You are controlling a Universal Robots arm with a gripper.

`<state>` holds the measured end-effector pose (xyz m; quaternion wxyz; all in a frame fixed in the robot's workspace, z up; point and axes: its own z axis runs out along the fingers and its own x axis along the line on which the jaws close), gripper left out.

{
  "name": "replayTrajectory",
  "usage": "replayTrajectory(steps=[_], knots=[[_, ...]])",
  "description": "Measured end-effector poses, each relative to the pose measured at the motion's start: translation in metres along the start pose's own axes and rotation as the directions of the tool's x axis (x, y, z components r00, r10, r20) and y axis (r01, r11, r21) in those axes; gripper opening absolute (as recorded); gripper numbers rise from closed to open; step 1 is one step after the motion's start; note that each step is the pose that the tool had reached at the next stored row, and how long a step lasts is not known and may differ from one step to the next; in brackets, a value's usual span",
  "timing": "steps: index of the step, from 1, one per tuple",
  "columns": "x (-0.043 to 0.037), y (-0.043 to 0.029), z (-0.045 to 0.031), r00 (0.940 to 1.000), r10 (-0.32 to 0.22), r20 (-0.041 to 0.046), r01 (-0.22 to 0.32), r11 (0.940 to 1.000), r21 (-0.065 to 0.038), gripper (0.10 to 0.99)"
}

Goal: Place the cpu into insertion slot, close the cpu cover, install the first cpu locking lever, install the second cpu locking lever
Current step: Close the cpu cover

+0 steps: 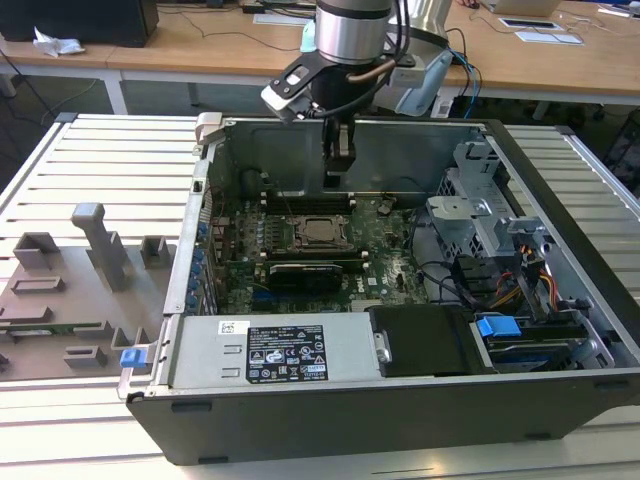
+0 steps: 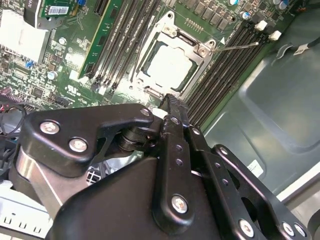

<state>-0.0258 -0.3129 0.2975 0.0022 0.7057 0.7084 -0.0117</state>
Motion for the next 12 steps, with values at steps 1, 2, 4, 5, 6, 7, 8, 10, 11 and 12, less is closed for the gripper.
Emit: replayTrajectory(steps=[1,2,4,5,6,7,8,10,11,12], knots=[[0.0000,0.0000,-0.0015,1.0000,0.000,0.0001,0.000,1.0000,0.000,0.106],[0.0000,0.0000,-0.0027,1.0000,0.000,0.0000,0.000,1.0000,0.000,0.106],[-0.0001,-0.0001,-0.0051,1.0000,0.000,0.0001,0.000,1.0000,0.000,0.106],[-0.0001,-0.0001,-0.0060,1.0000,0.000,0.0001,0.000,1.0000,0.000,0.106],[-0.0002,-0.0001,-0.0077,1.0000,0.000,0.0001,0.000,1.0000,0.000,0.106],[-0.0002,-0.0001,-0.0087,1.0000,0.000,0.0000,0.000,1.0000,0.000,0.106],[-0.0002,-0.0001,-0.0098,1.0000,0.000,0.0000,0.000,1.0000,0.000,0.106],[-0.0003,-0.0002,-0.0138,1.0000,0.000,0.0000,0.000,1.0000,0.000,0.106],[-0.0003,-0.0002,-0.0150,1.0000,0.000,0.0000,0.000,1.0000,0.000,0.106],[-0.0003,-0.0002,-0.0165,1.0000,0.000,0.0000,0.000,1.0000,0.000,0.106]])
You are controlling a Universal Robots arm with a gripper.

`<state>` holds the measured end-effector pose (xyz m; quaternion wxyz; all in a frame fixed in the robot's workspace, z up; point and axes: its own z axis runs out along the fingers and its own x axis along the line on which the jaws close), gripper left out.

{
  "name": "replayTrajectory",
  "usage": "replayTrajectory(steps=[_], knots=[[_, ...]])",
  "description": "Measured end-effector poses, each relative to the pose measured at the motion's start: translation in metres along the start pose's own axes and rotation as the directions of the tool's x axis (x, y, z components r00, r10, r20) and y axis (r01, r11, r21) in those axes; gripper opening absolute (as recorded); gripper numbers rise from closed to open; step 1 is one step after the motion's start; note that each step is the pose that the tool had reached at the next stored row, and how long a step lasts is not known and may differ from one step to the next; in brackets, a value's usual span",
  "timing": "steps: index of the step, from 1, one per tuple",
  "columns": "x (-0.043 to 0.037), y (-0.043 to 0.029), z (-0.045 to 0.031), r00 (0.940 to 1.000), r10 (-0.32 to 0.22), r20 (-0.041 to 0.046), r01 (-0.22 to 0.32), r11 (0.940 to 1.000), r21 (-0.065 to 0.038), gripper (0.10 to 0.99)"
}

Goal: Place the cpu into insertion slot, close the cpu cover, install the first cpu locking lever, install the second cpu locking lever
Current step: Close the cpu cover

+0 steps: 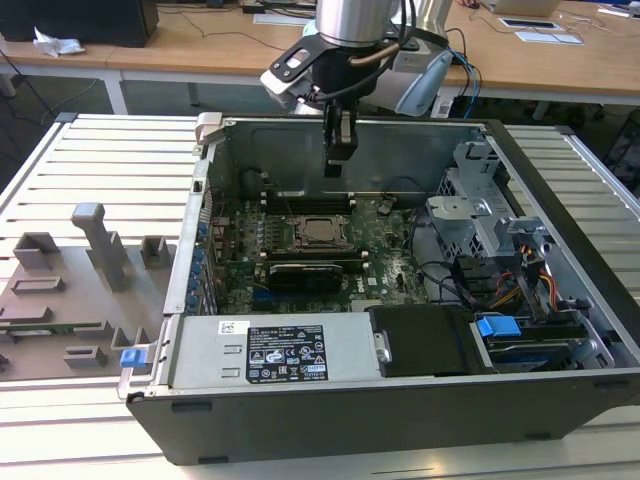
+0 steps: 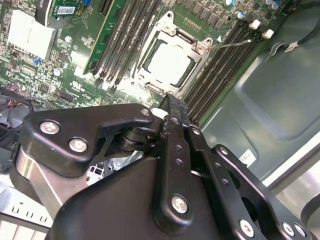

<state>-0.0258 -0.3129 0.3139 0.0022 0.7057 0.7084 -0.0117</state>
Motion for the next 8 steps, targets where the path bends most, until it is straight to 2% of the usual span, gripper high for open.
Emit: replayTrajectory(steps=[2,3,8], knots=[[-0.0001,0.0000,-0.0028,1.0000,0.000,0.0000,0.000,1.0000,0.000,0.106],[-0.0002,-0.0001,-0.0070,1.0000,0.000,0.0001,0.000,1.0000,0.000,0.106],[-0.0001,-0.0001,-0.0071,1.0000,0.000,0.0000,0.000,1.0000,0.000,0.106]])
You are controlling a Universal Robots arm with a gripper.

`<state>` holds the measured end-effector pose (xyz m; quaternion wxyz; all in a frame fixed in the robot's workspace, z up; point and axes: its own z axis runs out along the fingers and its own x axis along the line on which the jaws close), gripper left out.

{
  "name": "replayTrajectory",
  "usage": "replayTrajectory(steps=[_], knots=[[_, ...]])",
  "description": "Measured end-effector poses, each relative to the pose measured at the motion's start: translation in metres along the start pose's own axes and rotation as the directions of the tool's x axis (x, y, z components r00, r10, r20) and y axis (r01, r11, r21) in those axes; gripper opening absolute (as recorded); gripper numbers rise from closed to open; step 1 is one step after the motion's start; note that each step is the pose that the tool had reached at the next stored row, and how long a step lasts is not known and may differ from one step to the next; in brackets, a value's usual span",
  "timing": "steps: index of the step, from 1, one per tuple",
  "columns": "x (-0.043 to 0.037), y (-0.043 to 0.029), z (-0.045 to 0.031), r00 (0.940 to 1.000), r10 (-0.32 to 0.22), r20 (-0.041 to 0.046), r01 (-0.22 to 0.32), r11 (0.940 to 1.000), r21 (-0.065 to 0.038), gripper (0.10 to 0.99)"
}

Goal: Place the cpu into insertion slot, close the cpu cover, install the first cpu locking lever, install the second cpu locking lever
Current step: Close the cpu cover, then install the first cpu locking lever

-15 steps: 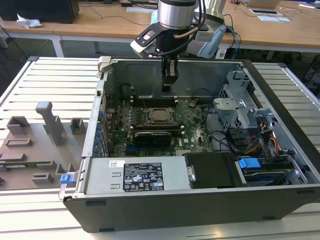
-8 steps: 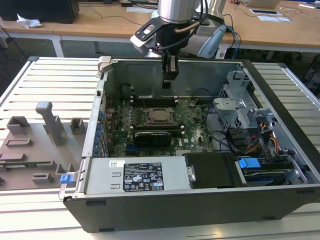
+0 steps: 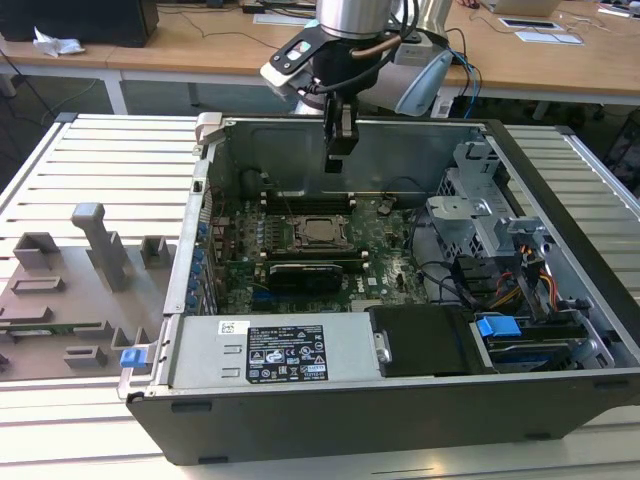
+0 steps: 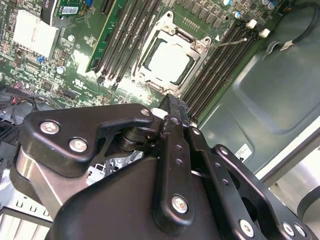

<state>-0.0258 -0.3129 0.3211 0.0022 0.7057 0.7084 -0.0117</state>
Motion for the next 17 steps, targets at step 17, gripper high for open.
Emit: replayTrajectory(steps=[17], knots=[[0.0000,0.0000,-0.0002,0.9946,-0.104,0.0015,0.104,0.9946,-0.002,0.106]])
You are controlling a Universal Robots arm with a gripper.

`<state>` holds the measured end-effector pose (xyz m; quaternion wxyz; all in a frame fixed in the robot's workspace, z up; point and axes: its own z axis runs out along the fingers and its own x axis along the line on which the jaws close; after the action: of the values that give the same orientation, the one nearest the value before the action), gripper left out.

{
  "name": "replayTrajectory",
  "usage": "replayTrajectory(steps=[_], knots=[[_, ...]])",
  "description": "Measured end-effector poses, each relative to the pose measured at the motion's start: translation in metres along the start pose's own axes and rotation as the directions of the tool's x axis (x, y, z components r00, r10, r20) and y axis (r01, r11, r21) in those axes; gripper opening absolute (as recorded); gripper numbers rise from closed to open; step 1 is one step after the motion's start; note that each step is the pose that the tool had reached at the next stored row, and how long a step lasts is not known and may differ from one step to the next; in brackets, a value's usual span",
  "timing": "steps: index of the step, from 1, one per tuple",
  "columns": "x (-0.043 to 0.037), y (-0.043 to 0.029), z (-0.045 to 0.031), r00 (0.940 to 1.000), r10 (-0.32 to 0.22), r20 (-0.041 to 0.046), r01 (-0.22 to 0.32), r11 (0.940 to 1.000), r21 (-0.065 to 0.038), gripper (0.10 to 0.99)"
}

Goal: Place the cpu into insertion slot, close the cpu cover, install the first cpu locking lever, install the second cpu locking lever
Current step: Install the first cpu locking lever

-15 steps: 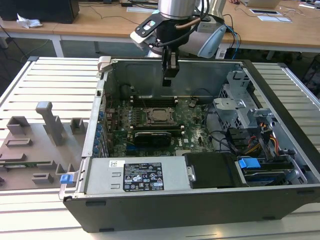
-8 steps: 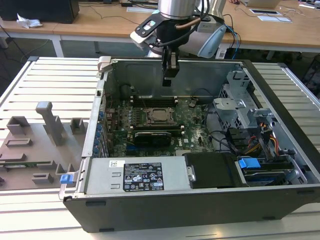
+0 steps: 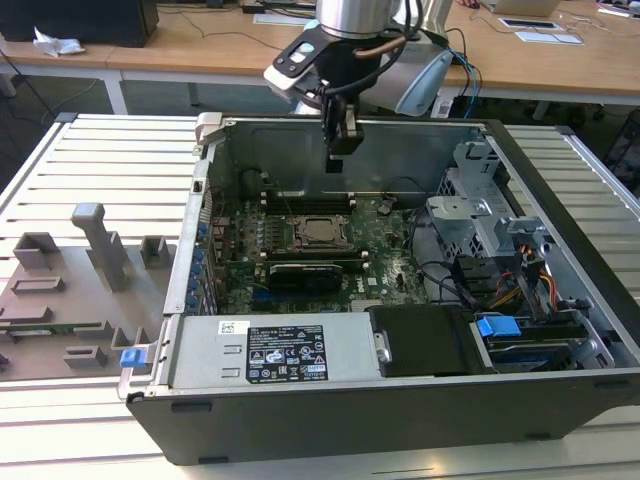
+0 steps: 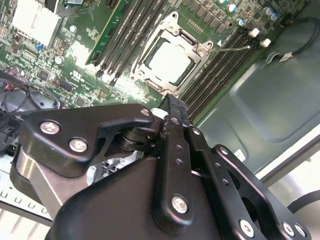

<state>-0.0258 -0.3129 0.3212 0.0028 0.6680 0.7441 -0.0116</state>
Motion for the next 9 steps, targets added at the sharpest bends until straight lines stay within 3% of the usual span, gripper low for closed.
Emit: replayTrajectory(steps=[6,9], knots=[[0.0000,0.0000,0.0000,0.9976,-0.070,0.0010,0.070,0.9976,-0.001,0.106],[0.0000,0.0000,0.0000,0.9918,-0.127,0.0019,0.128,0.9918,-0.002,0.106]])
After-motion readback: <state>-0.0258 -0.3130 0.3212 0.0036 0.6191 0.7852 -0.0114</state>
